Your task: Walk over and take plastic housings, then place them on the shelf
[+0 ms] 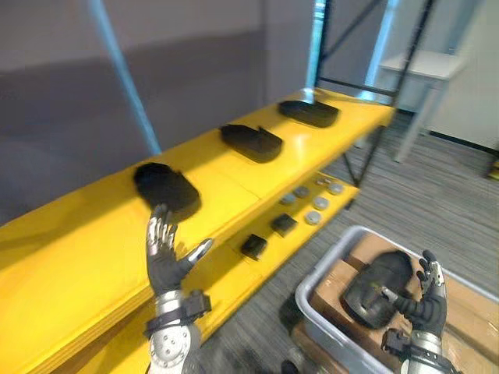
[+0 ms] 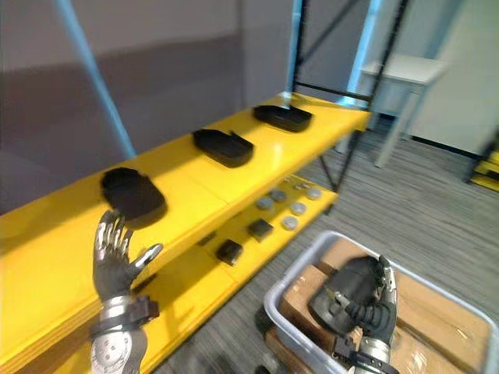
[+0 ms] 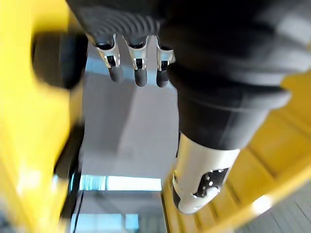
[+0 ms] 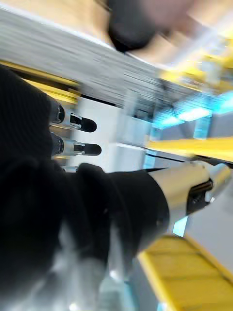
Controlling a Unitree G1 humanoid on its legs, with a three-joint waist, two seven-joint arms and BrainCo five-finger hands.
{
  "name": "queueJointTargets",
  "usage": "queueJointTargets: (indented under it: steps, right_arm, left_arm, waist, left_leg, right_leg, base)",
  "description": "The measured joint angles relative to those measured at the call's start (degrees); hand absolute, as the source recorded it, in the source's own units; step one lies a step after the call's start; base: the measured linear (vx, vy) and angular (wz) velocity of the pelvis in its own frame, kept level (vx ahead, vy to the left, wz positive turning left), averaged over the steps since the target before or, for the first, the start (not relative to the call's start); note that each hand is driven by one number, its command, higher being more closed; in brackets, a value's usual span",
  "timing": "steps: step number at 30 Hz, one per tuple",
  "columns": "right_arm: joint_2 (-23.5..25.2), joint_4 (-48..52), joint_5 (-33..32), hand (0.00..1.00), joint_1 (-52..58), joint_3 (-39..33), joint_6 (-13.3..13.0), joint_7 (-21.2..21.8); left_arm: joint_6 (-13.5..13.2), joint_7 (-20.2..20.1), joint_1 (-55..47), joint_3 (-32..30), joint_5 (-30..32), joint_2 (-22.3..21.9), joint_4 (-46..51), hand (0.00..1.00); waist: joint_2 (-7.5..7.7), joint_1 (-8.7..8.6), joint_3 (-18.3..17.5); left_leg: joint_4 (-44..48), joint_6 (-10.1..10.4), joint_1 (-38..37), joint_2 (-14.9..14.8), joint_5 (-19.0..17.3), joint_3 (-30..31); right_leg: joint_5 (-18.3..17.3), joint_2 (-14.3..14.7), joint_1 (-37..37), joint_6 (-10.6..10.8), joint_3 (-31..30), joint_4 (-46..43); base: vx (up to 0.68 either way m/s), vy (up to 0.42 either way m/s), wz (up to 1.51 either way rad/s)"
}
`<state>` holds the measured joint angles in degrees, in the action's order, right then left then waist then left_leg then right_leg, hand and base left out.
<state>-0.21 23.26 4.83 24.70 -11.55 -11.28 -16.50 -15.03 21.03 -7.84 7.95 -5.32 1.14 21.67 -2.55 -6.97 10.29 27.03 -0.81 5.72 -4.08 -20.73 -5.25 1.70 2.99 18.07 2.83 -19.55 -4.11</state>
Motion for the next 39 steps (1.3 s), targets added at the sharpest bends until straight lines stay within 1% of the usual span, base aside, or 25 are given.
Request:
queueJointTargets:
  steps: [1,3,5,6,8,9,10,11,13,14,15,16,17,18,19,21,23,24,25,26,27,28,30,35,39]
  right_arm:
    - [0.1,-0.5,0.0,0.00,-1.0,-0.7,0.0,-0.2]
    - [0.1,-3.1,0.1,0.00,-4.1,-2.2,0.1,-0.9]
    - [0.2,-6.8,0.2,0.00,-6.5,-3.6,0.1,-1.5]
    - [0.2,-9.9,0.3,0.00,-7.8,-4.2,0.2,-1.6]
    - [0.4,-12.1,1.3,0.00,-9.3,-3.5,0.6,-1.7]
    - [0.7,-13.5,1.8,0.00,-10.5,-2.7,1.1,-1.6]
    - [0.6,-14.3,1.9,0.00,-10.9,-2.4,1.3,-1.5]
    - [0.5,-16.2,2.3,0.00,-11.4,-2.0,1.6,-1.4]
    - [0.6,-18.5,2.4,0.00,-10.0,-1.0,1.9,-1.1]
    - [0.6,-18.7,2.4,0.00,-8.7,0.2,1.9,-0.7]
    - [0.5,-19.6,2.4,0.00,-8.6,1.1,1.9,-0.4]
    - [0.4,-20.4,2.4,0.00,-8.9,1.3,1.9,-0.3]
    - [-0.2,-21.8,2.4,0.00,-9.7,2.1,2.1,-0.2]
    - [-1.2,-23.4,2.3,0.00,-10.6,2.5,2.5,-0.2]
    - [-1.4,-24.1,2.3,0.00,-11.2,2.7,2.7,-0.2]
    - [-2.9,-26.6,2.4,0.00,-13.6,2.6,3.2,-0.2]
    - [-3.9,-30.1,2.4,0.00,-16.8,2.7,3.6,-0.3]
    - [-4.2,-32.0,2.5,0.00,-19.1,2.6,3.9,-0.8]
    - [-4.2,-32.6,2.6,0.00,-20.5,2.6,4.0,-1.2]
    - [-3.9,-33.4,2.7,0.00,-21.9,2.5,4.1,-1.7]
    - [-3.1,-33.8,2.8,0.00,-24.8,2.5,4.4,-2.6]
    - [-3.0,-33.8,2.9,0.00,-25.6,2.5,4.5,-2.8]
    - [-3.2,-37.2,3.8,0.00,-34.7,2.6,5.2,-4.7]
    - [-3.4,-45.1,4.8,0.00,-53.9,3.6,6.9,-8.4]
    - [-5.5,-51.8,5.0,0.00,-66.8,1.9,8.3,-13.3]
  left_arm:
    - [0.1,0.0,0.9,-0.4,0.0,0.3,-0.4,0.00]
    - [0.1,0.1,2.9,-2.5,-0.1,-0.4,-1.5,0.00]
    - [0.0,0.4,5.6,-3.7,-0.3,-0.3,-3.3,0.00]
    - [0.0,0.3,6.9,-3.9,-0.4,-0.3,-4.8,0.00]
    - [0.0,0.2,7.3,-4.3,-0.7,0.0,-6.0,0.00]
    - [0.1,-0.2,7.5,-4.5,-1.3,0.6,-6.8,0.00]
    - [0.2,-0.2,7.5,-4.7,-1.4,0.8,-7.5,0.00]
    - [0.8,-0.6,7.3,-4.4,-1.4,0.1,-8.8,0.00]
    - [1.1,-1.2,6.4,-4.3,-1.4,-0.7,-9.6,0.00]
    - [1.1,-1.4,5.4,-5.0,-1.8,-0.6,-10.2,0.00]
    - [1.1,-1.6,4.5,-6.6,-2.5,-0.7,-11.8,0.00]
    - [1.2,-1.6,4.2,-7.6,-2.7,-0.7,-12.9,0.00]
    - [1.3,-1.5,3.2,-9.3,-3.5,-0.7,-15.1,0.00]
    - [1.5,-1.3,2.6,-10.1,-3.7,-0.8,-18.0,0.00]
    - [1.7,-1.2,2.3,-10.3,-3.6,-0.7,-19.0,0.00]
    - [2.7,-1.2,2.1,-10.5,-3.3,-0.9,-22.0,0.00]
    - [2.9,-1.1,1.9,-10.8,-1.6,-0.9,-24.6,0.00]
    - [3.0,-1.1,1.3,-10.8,0.2,-1.0,-26.2,0.00]
    - [3.1,-1.1,1.2,-10.8,1.7,-1.0,-27.0,0.00]
    - [3.4,-1.1,1.4,-10.8,2.8,-0.4,-28.0,0.00]
    - [4.1,-1.2,2.1,-10.6,4.6,0.3,-29.5,0.00]
    - [4.2,-1.2,2.2,-10.6,4.9,0.4,-29.8,0.00]
    - [4.5,-1.2,3.1,-8.8,6.3,2.4,-31.3,0.00]
    - [4.4,-1.1,4.2,-6.4,6.4,5.9,-34.2,0.00]
    - [4.4,-1.0,6.0,-2.7,3.1,5.9,-41.1,0.00]
  waist:
    - [0.36,0.17,0.0]
    - [0.18,1.26,0.2]
    - [-0.03,1.15,0.5]
    - [0.34,1.24,0.6]
    - [0.53,1.60,1.0]
    - [1.07,1.64,1.5]
    - [0.97,1.57,1.8]
    - [0.24,1.05,2.2]
    - [-0.01,0.85,2.3]
    - [-0.13,1.15,2.4]
    - [-0.18,1.62,2.6]
    - [-0.36,1.73,2.9]
    - [-0.85,2.27,3.9]
    - [-0.93,3.28,4.3]
    - [-0.85,3.80,4.3]
    - [-0.58,4.40,4.6]
    - [-0.76,4.66,4.5]
    - [-1.18,5.10,4.4]
    - [-1.59,5.23,4.6]
    - [-0.84,5.25,5.1]
    - [0.22,5.53,5.9]
    - [0.24,5.70,6.1]
    - [0.39,7.91,8.8]
    - [0.43,12.23,13.7]
    - [0.38,14.08,14.8]
  left_leg:
    - [-2.3,-0.7,0.5,-0.7,1.5,-4.5]
    - [-9.5,-0.9,-1.2,-1.9,5.9,-12.3]
    - [-13.6,-0.9,-2.1,-2.4,8.6,-16.8]
    - [-13.5,-0.8,-2.1,-2.6,8.7,-20.0]
    - [-13.5,-0.2,-2.1,-3.1,8.6,-23.2]
    - [-13.8,1.1,-2.5,-3.4,8.4,-25.5]
    - [-13.8,1.6,-3.0,-3.9,8.3,-26.6]
    - [-13.4,2.7,-3.8,-5.5,8.1,-27.2]
    - [-10.3,4.7,-5.0,-9.3,6.9,-27.6]
    - [-6.4,5.6,-5.0,-12.4,6.2,-27.6]
    - [0.5,4.8,-3.1,-15.4,6.1,-26.6]
    - [5.1,3.5,-1.5,-17.0,6.3,-24.8]
    - [13.5,1.7,2.7,-18.8,7.2,-18.7]
    - [17.0,3.8,6.0,-17.6,6.0,-11.9]
    - [16.3,4.8,7.1,-16.5,5.3,-10.3]
    - [7.6,4.9,9.4,-13.8,5.3,-8.5]
    - [-1.3,5.3,9.5,-12.8,6.9,-8.5]
    - [-7.4,5.5,9.0,-12.3,13.0,-8.5]
    - [-9.9,7.5,9.1,-11.8,18.4,-7.0]
    - [-10.3,7.2,9.2,-10.8,18.7,-6.8]
    - [-13.0,5.8,10.0,-7.7,20.0,-5.9]
    - [-13.5,5.4,10.3,-7.2,20.3,-5.7]
    - [-14.8,3.9,11.7,-3.8,21.4,-5.5]
    - [-14.9,3.2,14.6,-2.6,22.2,-3.7]
    - [-16.1,3.4,17.0,-2.6,23.2,-3.8]
  right_leg:
    - [0.6,-2.6,2.9,-0.9,11.3,-1.3]
    - [1.2,-5.8,5.4,-2.4,26.6,-8.6]
    - [-0.7,-8.7,2.7,-1.1,28.8,-14.6]
    - [-2.1,-12.2,-1.8,-1.3,30.6,-15.5]
    - [-2.8,-14.2,-5.2,-0.1,34.3,-12.1]
    - [-3.3,-14.1,-6.4,1.7,37.5,-8.9]
    - [-3.5,-13.7,-6.9,2.1,38.2,-7.6]
    - [-3.4,-11.9,-8.4,1.8,38.8,-5.3]
    - [-3.4,-8.4,-11.6,0.3,38.8,-2.8]
    - [-4.1,-6.3,-13.1,-0.9,38.7,-2.0]
    - [-5.1,-5.0,-14.0,-2.0,38.6,-1.9]
    - [-5.2,-4.2,-14.6,-2.2,38.5,-1.8]
    - [-5.2,-3.4,-16.5,-3.0,38.1,-1.6]
    - [-5.3,-3.6,-17.5,-3.2,38.2,-1.2]
    - [-5.3,-4.1,-17.6,-3.2,38.3,-1.1]
    - [-5.1,-6.0,-17.6,-2.9,40.5,-0.5]
    - [-4.7,-7.3,-17.6,-2.2,41.8,-0.6]
    - [-4.7,-7.6,-17.6,-1.3,43.0,-0.6]
    - [-5.0,-7.7,-17.6,-0.2,43.6,-0.6]
    - [-5.0,-8.8,-17.6,0.3,44.0,-0.7]
    - [-4.9,-11.4,-15.9,0.7,45.6,-2.0]
    - [-4.9,-11.9,-15.5,0.8,45.9,-2.3]
    - [-5.5,-15.1,-13.4,1.9,46.8,-4.2]
    - [-5.2,-15.8,-12.0,2.5,47.1,-4.2]
    - [-4.9,-15.6,-9.2,2.9,47.1,-4.2]
  base:
    - [-0.18,0.137,-2.06]
    - [-0.13,0.139,-1.90]
    - [-0.06,0.073,-1.64]
    - [-0.04,-0.001,-1.27]
    - [-0.03,-0.058,-1.27]
    - [-0.04,-0.158,-1.28]
    - [-0.03,-0.216,-0.92]
    - [0.01,-0.250,-0.56]
    - [0.06,-0.242,-0.33]
    - [0.10,-0.284,-0.22]
    - [0.11,-0.287,-0.19]
    - [0.11,-0.268,-0.11]
    - [0.11,-0.204,-0.03]
    - [0.10,-0.157,-0.03]
    - [0.08,-0.064,0.06]
    - [0.09,0.008,0.34]
    - [0.12,0.099,0.40]
    - [0.15,0.190,0.30]
    - [0.17,0.212,0.37]
    - [0.19,0.286,0.57]
    - [0.12,0.191,0.55]
    - [0.15,0.288,0.65]
    - [0.13,0.233,0.41]
    - [0.06,0.055,0.27]
    - [0.05,-0.010,0.04]
